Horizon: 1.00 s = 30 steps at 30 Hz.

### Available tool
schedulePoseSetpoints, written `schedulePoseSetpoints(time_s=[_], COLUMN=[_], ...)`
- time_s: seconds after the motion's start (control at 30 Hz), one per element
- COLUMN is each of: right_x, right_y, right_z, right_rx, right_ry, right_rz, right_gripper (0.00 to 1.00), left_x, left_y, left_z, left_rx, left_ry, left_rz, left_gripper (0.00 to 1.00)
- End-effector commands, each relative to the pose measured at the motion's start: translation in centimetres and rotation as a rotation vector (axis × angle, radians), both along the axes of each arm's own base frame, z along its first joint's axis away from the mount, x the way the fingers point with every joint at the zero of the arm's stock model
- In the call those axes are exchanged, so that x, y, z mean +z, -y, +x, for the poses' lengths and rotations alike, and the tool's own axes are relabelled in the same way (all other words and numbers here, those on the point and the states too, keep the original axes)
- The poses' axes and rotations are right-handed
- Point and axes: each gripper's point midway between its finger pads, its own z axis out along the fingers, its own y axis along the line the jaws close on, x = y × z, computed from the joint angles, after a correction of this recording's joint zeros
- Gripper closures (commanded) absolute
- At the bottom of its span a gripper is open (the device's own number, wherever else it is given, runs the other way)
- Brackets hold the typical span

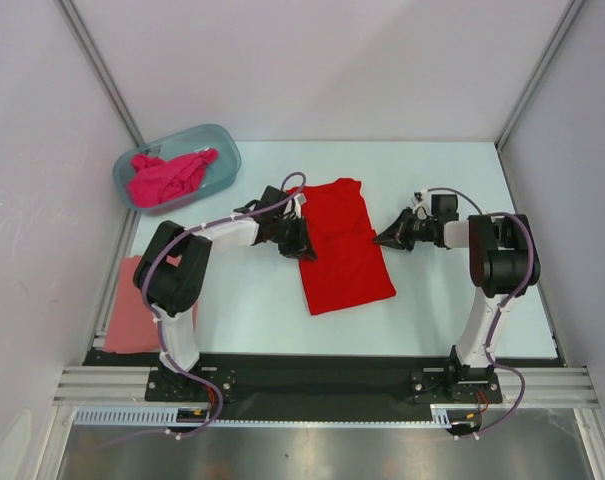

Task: Fold and stack the t-shirts
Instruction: Fold the tshirt

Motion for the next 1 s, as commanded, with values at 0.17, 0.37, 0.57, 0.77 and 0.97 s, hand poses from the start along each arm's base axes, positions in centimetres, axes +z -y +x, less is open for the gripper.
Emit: schedulePoseSetpoints(time_s=[0.17,0.37,0.57,0.77,0.97], right_x=[4.8,3.7,1.2,-0.3,0.7], right_y=[-6.2,-11.9,-12.5,-11.8,-11.3], right_z=[-0.5,-0.3,1.9,5.0,6.1], right_rx=[0.107,0.174,0.143,0.128,0.126], right_ry=[0.113,0.084,0.062,0.064,0.075], right_rz=[0.029,0.113,0.163,0.101,0.104], right_gripper=[1.00,1.00,1.00,1.00,1.00], left_x=[4.9,3.1,2.3,0.9,1.1], left_y=[4.0,2.8,0.8,-0.7,-0.5], left_z=[3.2,4.7,5.0,5.3,5.8], left_rx=[-0.003,0.089,0.122,0.141,0.146], left_ry=[0.106,0.084,0.079,0.072,0.072], left_rz=[-0.233,-0.216,-0.158,-0.122,-0.122], left_gripper=[0.83,0.87,0.87,0.88,0.88])
